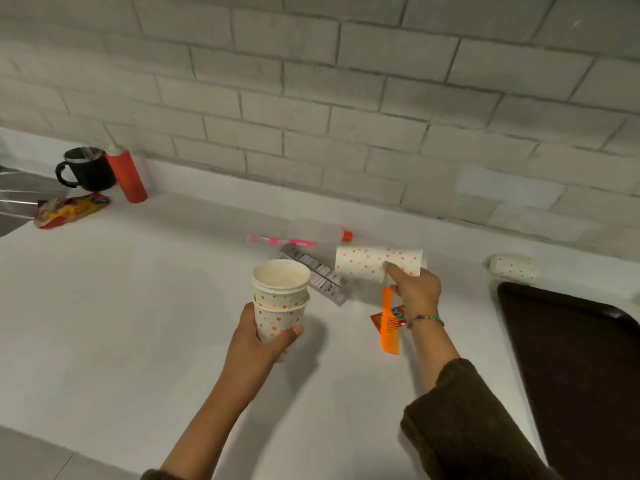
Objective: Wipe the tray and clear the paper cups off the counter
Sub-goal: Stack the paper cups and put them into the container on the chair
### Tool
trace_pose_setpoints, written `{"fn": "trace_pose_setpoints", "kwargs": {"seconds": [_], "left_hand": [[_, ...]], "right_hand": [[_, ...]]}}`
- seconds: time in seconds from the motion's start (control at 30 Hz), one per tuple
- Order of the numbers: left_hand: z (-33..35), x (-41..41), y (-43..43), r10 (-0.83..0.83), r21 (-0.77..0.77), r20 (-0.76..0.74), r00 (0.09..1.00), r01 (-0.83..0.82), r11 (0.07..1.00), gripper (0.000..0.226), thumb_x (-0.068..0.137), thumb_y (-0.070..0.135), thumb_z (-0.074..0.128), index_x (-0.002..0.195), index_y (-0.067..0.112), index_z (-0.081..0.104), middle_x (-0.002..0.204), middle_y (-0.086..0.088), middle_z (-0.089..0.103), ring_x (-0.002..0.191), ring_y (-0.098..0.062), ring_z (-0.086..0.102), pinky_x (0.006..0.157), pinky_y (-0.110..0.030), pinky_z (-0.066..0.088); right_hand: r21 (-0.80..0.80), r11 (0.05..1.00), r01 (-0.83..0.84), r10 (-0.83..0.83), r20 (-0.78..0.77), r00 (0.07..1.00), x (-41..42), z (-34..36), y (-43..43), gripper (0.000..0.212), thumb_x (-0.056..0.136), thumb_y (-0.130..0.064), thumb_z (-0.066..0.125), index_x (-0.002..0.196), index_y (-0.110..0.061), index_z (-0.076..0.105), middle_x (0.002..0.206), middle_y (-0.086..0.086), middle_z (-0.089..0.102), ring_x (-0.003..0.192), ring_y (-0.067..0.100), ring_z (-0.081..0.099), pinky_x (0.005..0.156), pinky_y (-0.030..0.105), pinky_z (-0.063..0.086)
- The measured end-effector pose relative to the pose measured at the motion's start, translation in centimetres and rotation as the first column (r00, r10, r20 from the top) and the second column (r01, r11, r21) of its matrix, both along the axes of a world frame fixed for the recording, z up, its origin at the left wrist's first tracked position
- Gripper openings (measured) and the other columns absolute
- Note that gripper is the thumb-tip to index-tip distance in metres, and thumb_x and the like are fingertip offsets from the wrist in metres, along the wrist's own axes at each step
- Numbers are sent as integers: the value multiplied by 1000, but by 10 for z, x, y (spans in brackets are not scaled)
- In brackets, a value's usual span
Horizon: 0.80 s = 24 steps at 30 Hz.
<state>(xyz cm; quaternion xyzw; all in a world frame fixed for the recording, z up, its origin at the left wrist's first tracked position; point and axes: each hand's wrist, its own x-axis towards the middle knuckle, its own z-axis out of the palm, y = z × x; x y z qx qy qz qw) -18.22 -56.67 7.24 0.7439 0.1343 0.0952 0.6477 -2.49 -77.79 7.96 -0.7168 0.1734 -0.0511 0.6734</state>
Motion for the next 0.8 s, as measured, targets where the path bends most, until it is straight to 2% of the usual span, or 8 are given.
{"fn": "trace_pose_setpoints", "kwargs": {"seconds": [0.07,0.13,0.23,0.4,0.53,0.6,0.67,0.8], "left_hand": [[7,-2,-6,-56,-32,23,998,56,998,56,63,35,71,115,26,51,107,5,65,91,-10,64,56,-11,50],[13,-5,-18,-146,-40,48,988,147,988,56,64,33,75,114,34,51,107,13,64,90,0,64,57,-9,48],[17,-13,-42,-313,-30,65,948,315,949,52,73,19,78,112,39,50,108,19,62,91,12,60,64,-5,47],[17,-29,-83,-473,-23,68,878,476,879,56,77,14,73,121,34,44,112,21,57,97,7,58,65,-8,47],[19,-48,-122,-625,-5,52,779,626,780,62,77,25,71,127,39,37,113,27,52,98,8,54,64,-3,47],[21,-57,-146,-673,14,39,739,673,740,68,74,31,70,133,35,35,120,21,52,104,2,55,78,-11,48],[19,-64,-166,-678,40,18,735,677,735,72,74,33,70,136,31,34,130,13,48,114,-8,51,92,-29,46],[4,-86,-213,-701,79,-12,713,700,710,69,67,43,68,127,41,34,128,15,44,112,-7,47,90,-31,41]], "right_hand": [[56,998,-27,27,2,1000,-43,6,-5,18,73,-13,78,89,-13,67,89,1,69,81,19,67,75,32,58],[100,995,-18,17,15,1000,-86,11,-13,15,71,-10,79,73,-18,66,74,-6,70,69,12,67,68,27,58],[150,989,13,-15,10,1000,-143,12,-30,17,71,-7,78,69,-20,67,62,-8,71,61,8,67,65,26,58],[94,994,47,-49,24,999,-210,12,-62,21,70,-11,80,78,-26,67,74,-17,71,70,-3,68,54,11,50],[46,989,139,-142,69,987,-248,18,-96,17,69,-18,81,82,-24,71,84,-9,74,80,4,70,61,14,51],[17,985,170,-171,104,980,-265,20,-114,12,69,-21,81,77,-21,72,79,-8,74,78,5,70,61,14,50],[-35,981,191,-186,119,975,-278,22,-129,12,70,-23,81,66,-22,70,71,-13,72,71,1,68,56,11,47],[-232,912,338,-316,125,940,-323,5,-184,27,65,-30,83,51,-24,61,62,-12,66,66,2,63,54,15,44]]}}
